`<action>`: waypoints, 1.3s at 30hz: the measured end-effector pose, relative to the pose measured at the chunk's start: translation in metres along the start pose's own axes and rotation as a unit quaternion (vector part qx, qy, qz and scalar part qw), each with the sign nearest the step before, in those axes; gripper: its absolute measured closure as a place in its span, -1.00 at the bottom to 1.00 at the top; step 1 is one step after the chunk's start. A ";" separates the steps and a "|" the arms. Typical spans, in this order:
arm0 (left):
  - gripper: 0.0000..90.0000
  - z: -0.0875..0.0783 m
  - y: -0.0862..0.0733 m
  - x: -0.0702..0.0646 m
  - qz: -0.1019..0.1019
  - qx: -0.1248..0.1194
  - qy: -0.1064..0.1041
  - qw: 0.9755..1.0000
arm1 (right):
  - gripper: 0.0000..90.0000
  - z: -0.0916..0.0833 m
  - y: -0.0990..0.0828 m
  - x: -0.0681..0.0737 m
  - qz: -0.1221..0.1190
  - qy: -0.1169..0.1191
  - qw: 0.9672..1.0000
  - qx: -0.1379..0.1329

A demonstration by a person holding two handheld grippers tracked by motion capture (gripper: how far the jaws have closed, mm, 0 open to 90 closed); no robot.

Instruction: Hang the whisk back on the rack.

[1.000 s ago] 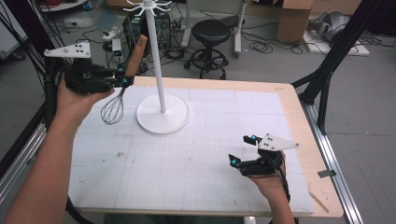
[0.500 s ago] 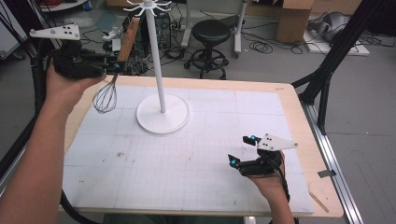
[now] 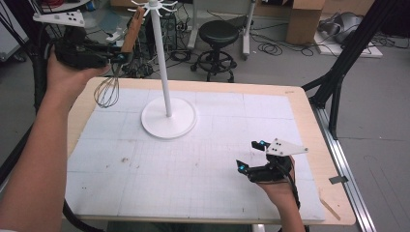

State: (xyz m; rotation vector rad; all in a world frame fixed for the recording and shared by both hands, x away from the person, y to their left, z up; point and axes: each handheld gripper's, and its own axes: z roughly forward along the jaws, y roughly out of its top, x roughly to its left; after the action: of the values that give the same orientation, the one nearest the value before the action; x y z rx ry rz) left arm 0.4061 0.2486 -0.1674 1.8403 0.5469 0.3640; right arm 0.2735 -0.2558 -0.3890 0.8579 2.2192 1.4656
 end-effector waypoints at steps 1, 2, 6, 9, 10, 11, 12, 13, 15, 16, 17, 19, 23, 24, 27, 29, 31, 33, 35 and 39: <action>0.58 0.000 0.000 0.000 0.000 0.000 0.000 1.000 | -0.75 0.000 0.000 0.000 0.000 0.000 1.000 0.000; 0.58 0.002 0.001 0.001 -0.001 0.007 0.001 1.000 | -0.75 0.000 0.000 -0.001 0.000 -0.001 1.000 0.001; 0.58 0.006 0.002 0.003 -0.003 0.012 0.005 1.000 | -0.75 0.001 -0.001 -0.001 0.000 -0.002 1.000 0.003; 0.58 0.009 0.001 0.006 -0.006 0.019 0.006 1.000 | -0.75 0.001 -0.001 -0.001 -0.001 -0.002 1.000 0.004; 0.58 0.012 0.000 0.006 -0.005 0.023 0.006 1.000 | -0.75 0.001 -0.001 -0.001 0.000 -0.002 1.000 0.004; 0.58 0.012 0.000 0.006 -0.005 0.023 0.006 1.000 | -0.75 0.001 -0.001 -0.001 0.000 -0.002 1.000 0.004; 0.58 0.013 -0.001 0.006 -0.006 0.023 0.005 1.000 | -0.75 0.001 -0.001 -0.002 -0.001 -0.002 1.000 0.003; 0.58 0.014 -0.001 0.006 -0.006 0.025 0.004 1.000 | -0.75 0.001 -0.001 -0.002 0.001 -0.003 1.000 0.003; 0.58 0.016 -0.001 0.006 -0.004 0.030 0.006 1.000 | -0.75 0.001 -0.002 -0.002 0.000 -0.002 1.000 0.004; 0.58 0.019 -0.002 0.006 -0.006 0.035 0.001 0.999 | -0.75 0.001 -0.002 -0.002 0.001 -0.002 1.000 0.005; 0.58 0.019 -0.002 0.006 -0.006 0.035 0.001 0.999 | -0.75 0.001 -0.002 -0.002 0.000 -0.002 1.000 0.005; 0.58 0.021 -0.003 0.006 -0.004 0.044 0.003 0.999 | -0.75 0.002 -0.002 -0.002 0.000 -0.002 1.000 0.005; 0.58 0.024 -0.003 0.006 -0.010 0.050 0.000 0.999 | -0.75 0.001 -0.002 -0.002 0.000 -0.002 1.000 0.004; 0.58 0.025 -0.003 0.006 -0.015 0.049 -0.003 0.999 | -0.75 0.001 -0.002 -0.002 0.000 -0.001 1.000 0.004; 0.58 0.026 -0.003 0.006 -0.015 0.051 -0.004 0.999 | -0.75 0.001 -0.002 -0.002 0.001 -0.001 1.000 0.004; 0.58 0.027 -0.003 0.007 -0.016 0.051 -0.006 0.999 | -0.75 0.001 -0.002 -0.002 0.000 -0.001 1.000 0.004; 0.58 0.029 -0.003 0.007 -0.018 0.050 -0.006 0.999 | -0.75 0.001 -0.002 -0.002 0.000 -0.002 1.000 0.003; 0.58 0.029 -0.003 0.007 -0.018 0.050 -0.005 0.999 | -0.75 0.001 -0.002 -0.002 0.002 -0.002 1.000 0.004; 0.56 0.029 -0.003 0.008 -0.017 0.049 -0.001 0.999 | -0.75 0.001 -0.002 -0.002 0.001 -0.002 1.000 0.003; 0.20 0.030 -0.004 0.008 -0.014 0.060 0.014 0.998 | -0.75 0.001 -0.002 -0.003 0.000 -0.001 1.000 0.002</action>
State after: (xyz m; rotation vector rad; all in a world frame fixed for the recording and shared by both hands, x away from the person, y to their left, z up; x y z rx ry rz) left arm 0.4269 0.2298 -0.1815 1.9442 0.6247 0.3447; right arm 0.2752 -0.2577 -0.3912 0.8614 2.2217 1.4598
